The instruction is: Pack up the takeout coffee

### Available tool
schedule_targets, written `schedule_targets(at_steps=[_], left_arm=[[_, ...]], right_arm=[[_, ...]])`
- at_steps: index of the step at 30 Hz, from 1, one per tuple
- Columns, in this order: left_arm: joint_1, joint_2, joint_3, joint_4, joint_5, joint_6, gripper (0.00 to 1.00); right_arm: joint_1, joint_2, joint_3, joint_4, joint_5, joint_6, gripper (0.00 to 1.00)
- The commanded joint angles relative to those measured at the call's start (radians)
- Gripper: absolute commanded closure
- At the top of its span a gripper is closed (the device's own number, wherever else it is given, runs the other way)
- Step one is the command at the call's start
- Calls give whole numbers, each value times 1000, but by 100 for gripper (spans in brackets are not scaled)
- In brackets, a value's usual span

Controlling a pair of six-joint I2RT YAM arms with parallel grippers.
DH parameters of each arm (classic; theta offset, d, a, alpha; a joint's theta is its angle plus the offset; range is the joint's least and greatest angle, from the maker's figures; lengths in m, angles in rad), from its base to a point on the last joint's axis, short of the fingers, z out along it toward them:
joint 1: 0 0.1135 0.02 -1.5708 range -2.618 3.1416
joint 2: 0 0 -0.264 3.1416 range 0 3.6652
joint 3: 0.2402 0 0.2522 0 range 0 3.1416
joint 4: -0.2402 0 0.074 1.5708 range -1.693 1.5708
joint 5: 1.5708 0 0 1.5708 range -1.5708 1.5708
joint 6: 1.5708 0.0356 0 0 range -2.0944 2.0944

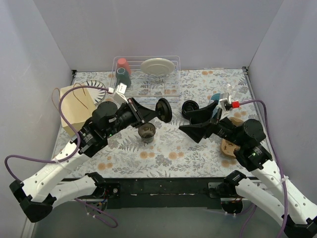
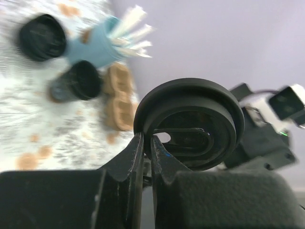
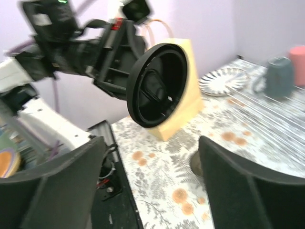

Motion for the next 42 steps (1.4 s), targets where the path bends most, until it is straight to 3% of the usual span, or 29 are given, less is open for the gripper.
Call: schedule_targets(at_steps=[1, 5, 9, 23, 32, 42], left_arm=[[5, 14, 124, -525, -277, 210, 100], [10, 82, 204, -713, -395, 268, 100], [24, 167, 240, -816, -415, 325, 100], [94, 478, 362, -859, -397, 412, 100], [108, 561, 373, -845, -350, 428, 100], [128, 600, 355, -810, -326, 434, 92]], right_arm=[[1, -29, 86, -317, 206, -121, 2], [1, 3, 124, -426, 266, -129, 1], [1, 50, 155, -512, 306, -132, 2], [1, 64, 154, -580, 347, -146, 6], [1, 63, 143, -577, 349, -156, 6], [1, 73, 137, -567, 327, -150, 7]])
